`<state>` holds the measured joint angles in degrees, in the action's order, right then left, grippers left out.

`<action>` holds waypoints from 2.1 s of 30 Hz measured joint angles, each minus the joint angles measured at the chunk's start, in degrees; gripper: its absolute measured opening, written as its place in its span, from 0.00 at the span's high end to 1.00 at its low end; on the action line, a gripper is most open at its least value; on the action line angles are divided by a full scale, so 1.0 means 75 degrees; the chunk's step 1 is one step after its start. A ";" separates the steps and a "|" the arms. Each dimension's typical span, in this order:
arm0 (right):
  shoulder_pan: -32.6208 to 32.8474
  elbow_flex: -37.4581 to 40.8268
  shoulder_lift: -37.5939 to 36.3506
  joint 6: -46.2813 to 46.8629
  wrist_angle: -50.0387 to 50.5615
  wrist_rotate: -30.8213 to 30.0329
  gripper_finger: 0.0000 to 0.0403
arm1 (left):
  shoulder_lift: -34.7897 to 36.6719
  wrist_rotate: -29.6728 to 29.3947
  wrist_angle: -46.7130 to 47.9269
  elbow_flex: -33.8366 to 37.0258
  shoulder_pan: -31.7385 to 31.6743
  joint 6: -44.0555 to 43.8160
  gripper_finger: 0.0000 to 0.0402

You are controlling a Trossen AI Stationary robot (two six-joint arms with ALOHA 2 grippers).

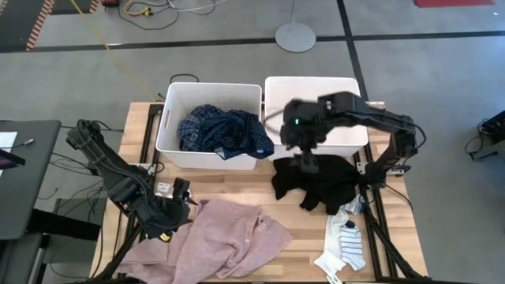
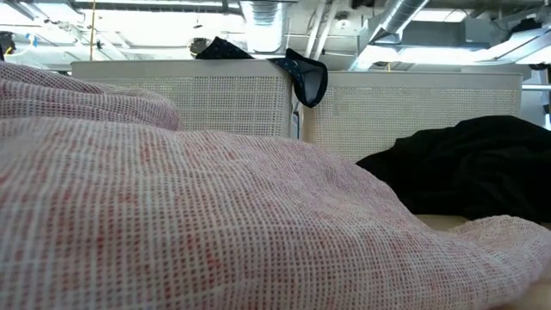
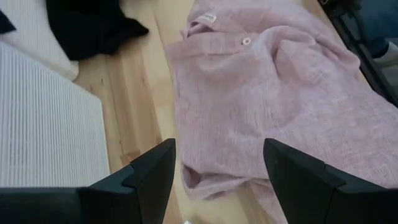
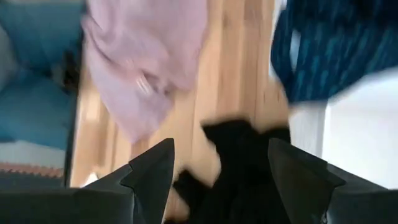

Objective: Sort clothes
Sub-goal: Put the black pants into the left white laundry bin

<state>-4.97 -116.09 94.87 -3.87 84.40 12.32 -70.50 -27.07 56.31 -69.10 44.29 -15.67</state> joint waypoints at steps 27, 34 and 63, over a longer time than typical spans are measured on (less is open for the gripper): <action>0.3924 0.5310 -0.1187 0.7213 0.0606 -0.3091 0.32 | -0.0003 -0.0227 -0.1604 0.1631 -0.0447 0.1295 0.41; 0.4714 0.6895 -0.1480 0.9318 0.0391 -0.3634 0.32 | 0.0000 -0.0232 -0.2174 0.1781 -0.0719 0.1933 0.41; 0.4748 1.0781 -0.1524 1.0306 -0.5342 -0.4863 0.40 | 0.0000 -0.0061 -0.2523 0.1778 -0.1172 0.2014 0.41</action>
<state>30.64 -35.24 83.44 73.43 44.34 -24.15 -70.50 -27.53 37.39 -55.77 35.51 -0.57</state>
